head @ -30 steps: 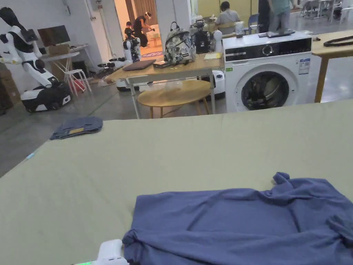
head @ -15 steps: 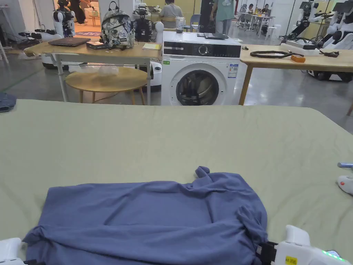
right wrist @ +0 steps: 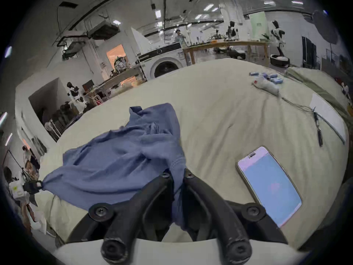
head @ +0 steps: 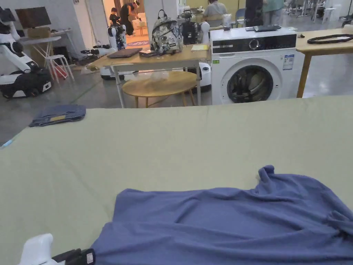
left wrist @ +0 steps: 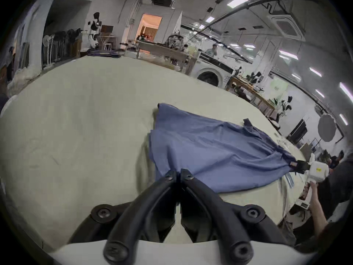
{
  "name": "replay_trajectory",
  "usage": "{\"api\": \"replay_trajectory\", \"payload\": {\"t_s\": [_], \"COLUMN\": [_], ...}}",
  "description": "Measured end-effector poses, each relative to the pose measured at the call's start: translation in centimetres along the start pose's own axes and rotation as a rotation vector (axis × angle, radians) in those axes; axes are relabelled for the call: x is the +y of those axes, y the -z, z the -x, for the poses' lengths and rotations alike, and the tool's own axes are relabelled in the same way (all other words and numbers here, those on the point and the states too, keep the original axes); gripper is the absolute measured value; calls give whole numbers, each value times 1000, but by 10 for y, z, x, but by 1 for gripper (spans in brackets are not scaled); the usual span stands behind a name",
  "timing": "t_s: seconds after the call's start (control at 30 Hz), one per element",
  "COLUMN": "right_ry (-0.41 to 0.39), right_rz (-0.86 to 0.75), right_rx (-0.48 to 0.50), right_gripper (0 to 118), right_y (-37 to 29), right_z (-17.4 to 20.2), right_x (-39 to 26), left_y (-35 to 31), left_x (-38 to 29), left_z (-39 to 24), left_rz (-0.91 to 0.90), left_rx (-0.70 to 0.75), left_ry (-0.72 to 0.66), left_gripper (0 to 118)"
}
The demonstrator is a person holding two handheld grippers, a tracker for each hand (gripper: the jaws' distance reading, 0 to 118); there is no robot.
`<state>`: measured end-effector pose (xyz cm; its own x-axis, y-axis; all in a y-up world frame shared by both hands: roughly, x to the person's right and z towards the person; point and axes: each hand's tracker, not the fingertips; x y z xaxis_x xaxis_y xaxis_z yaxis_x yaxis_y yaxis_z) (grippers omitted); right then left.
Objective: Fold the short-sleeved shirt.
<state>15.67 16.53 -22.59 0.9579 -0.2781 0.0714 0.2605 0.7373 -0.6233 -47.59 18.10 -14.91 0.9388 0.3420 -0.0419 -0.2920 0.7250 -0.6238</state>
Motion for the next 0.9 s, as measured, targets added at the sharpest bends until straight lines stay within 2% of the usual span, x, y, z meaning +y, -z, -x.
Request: {"api": "replay_trajectory", "payload": {"t_s": [0.07,0.2,0.33,0.37,0.4,0.47,0.5,0.53,0.57,0.63,0.83,0.9], "right_ry": [-14,33,-22,-36,-47,-81,-76,-72,-58,-65,-212,-250], "right_rz": [14,71,108,109,119,102,85,68,39,-40,-160,-170], "right_rx": [-19,-13,-50,-46,-53,-108,-99,-89,-41,-8,58,88], "right_gripper": [4,4,4,8,17,33,33,49,55,55,55,48], "right_y": [-19,-56,-63,-61,-57,-53,-55,-60,-68,-83,-104,-101], "right_z": [-2,-10,-11,-13,-14,-17,-19,-21,-21,-17,31,48], "right_x": [-14,-51,-84,-90,-94,-99,-101,-99,-95,-87,-48,-39], "left_y": [-17,-41,-46,-45,-42,-41,-44,-49,-57,-69,-78,-76], "left_x": [-16,-57,-88,-95,-98,-101,-102,-101,-99,-91,-51,-40], "left_z": [7,15,17,23,25,22,14,8,1,-25,-87,-103], "left_rz": [24,91,133,130,131,110,97,62,-1,-96,-239,-255], "left_rx": [-3,17,33,37,42,92,102,73,41,5,7,-6], "left_ry": [-26,-58,-64,-62,-59,-2,40,72,103,134,233,251], "left_gripper": [0,0,0,2,14,28,28,46,49,49,49,49]}}
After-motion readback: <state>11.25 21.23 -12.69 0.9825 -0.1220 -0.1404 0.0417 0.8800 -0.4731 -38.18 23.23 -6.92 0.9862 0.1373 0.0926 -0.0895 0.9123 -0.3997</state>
